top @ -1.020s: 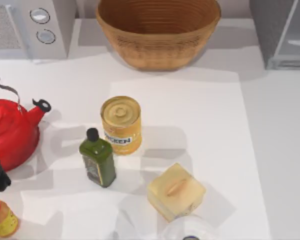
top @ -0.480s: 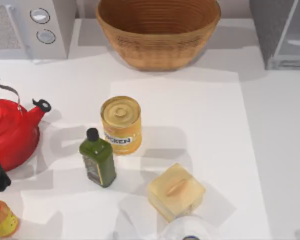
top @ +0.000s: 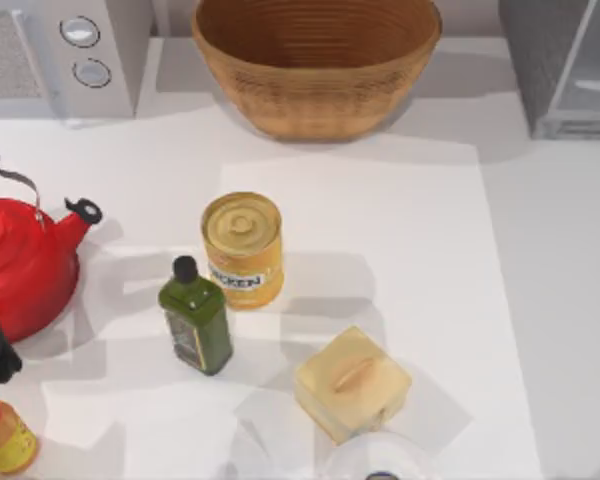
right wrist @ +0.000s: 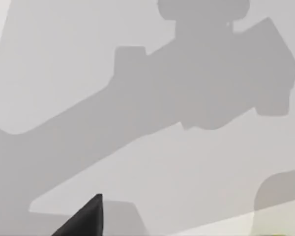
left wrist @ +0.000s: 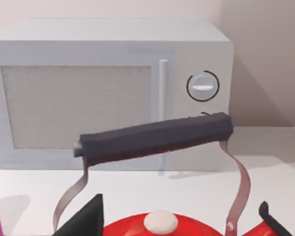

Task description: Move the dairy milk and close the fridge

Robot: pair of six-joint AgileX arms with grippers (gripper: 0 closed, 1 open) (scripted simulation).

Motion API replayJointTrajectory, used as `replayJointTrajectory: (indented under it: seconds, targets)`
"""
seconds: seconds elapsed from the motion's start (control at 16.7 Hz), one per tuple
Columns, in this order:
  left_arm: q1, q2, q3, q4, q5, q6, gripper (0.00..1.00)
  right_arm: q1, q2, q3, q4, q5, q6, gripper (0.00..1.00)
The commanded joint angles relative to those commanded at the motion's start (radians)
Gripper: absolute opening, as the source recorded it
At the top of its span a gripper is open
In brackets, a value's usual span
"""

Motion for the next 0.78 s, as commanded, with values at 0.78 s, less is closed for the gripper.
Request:
replayJointTrajectory:
  seconds: [0.78]
  targets:
    - [0.000,0.000,0.000,0.000,0.000,0.000,1.00,-0.858,0.960,0.313,0.003,-0.448,-0.944,1.00]
